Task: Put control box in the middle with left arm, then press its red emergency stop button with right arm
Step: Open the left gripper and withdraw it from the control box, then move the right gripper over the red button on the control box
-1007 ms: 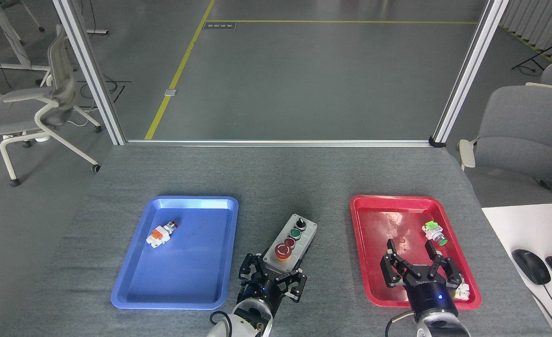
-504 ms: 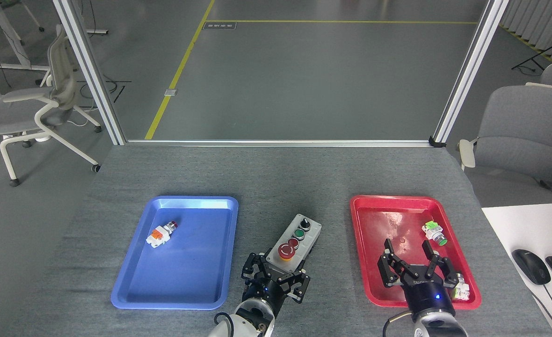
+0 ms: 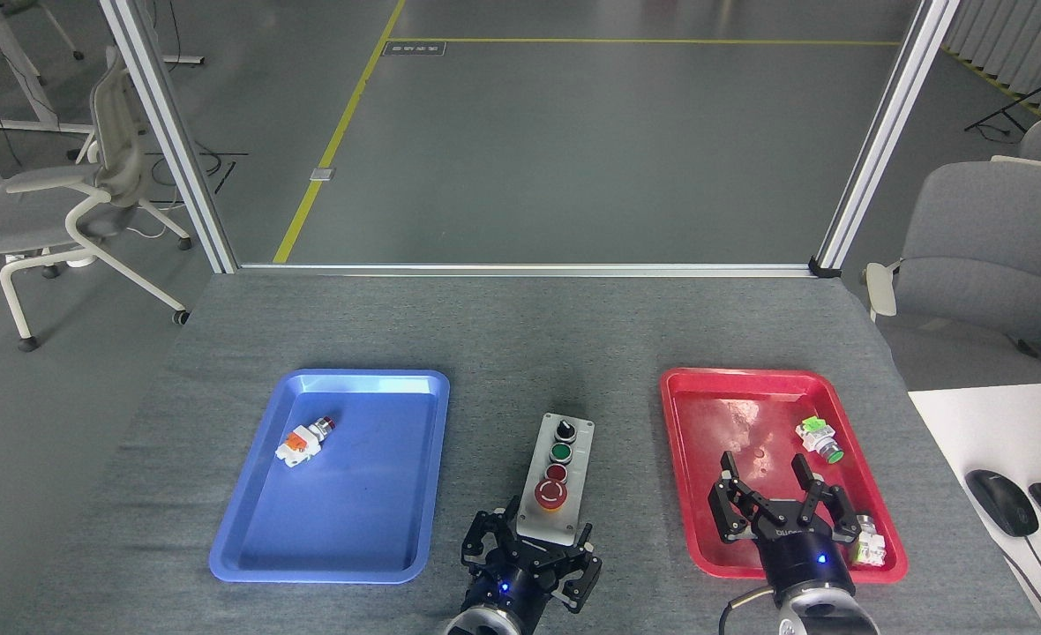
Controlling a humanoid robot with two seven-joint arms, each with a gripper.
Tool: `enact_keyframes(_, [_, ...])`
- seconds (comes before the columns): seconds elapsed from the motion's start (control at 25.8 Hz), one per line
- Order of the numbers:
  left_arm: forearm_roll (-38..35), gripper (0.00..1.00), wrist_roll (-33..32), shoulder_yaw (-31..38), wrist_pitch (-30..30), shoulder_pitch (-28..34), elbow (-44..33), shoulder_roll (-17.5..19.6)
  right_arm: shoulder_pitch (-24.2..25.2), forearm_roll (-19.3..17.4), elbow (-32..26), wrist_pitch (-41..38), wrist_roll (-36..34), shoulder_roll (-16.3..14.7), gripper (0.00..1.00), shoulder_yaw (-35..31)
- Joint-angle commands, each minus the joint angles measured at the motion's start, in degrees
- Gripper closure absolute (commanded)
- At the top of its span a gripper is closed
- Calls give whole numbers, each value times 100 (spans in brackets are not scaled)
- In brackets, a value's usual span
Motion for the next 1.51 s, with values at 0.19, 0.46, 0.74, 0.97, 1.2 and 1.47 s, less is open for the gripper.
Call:
enact_keyframes(0.19, [69, 1, 50, 382, -25, 472, -777, 763, -3, 8, -2, -164, 2, -23, 31, 14])
enact_keyframes(0.46, [104, 1, -2, 1191, -245, 1087, -2288, 1633, 5, 149, -2, -639, 2, -49, 73, 14])
enact_keyframes(0.74, [209, 1, -11, 3546, -1607, 1676, -3185, 1905, 14, 219, -2, -1158, -25, -49, 100, 146])
enact_keyframes(0.97, [649, 1, -11, 3995, -1326, 876, -2596, 1765, 14, 219, -11, -1281, -16, 74, 100, 524])
enact_keyframes(1.2, [649, 1, 59, 3977, -833, 261, -1717, 1765, 14, 492, -20, -1281, -7, 267, 100, 840])
enact_keyframes(1.47, [640, 1, 244, 3951, -851, 279, -1752, 1756, -12, 799, -11, -885, 2, 513, 100, 1376])
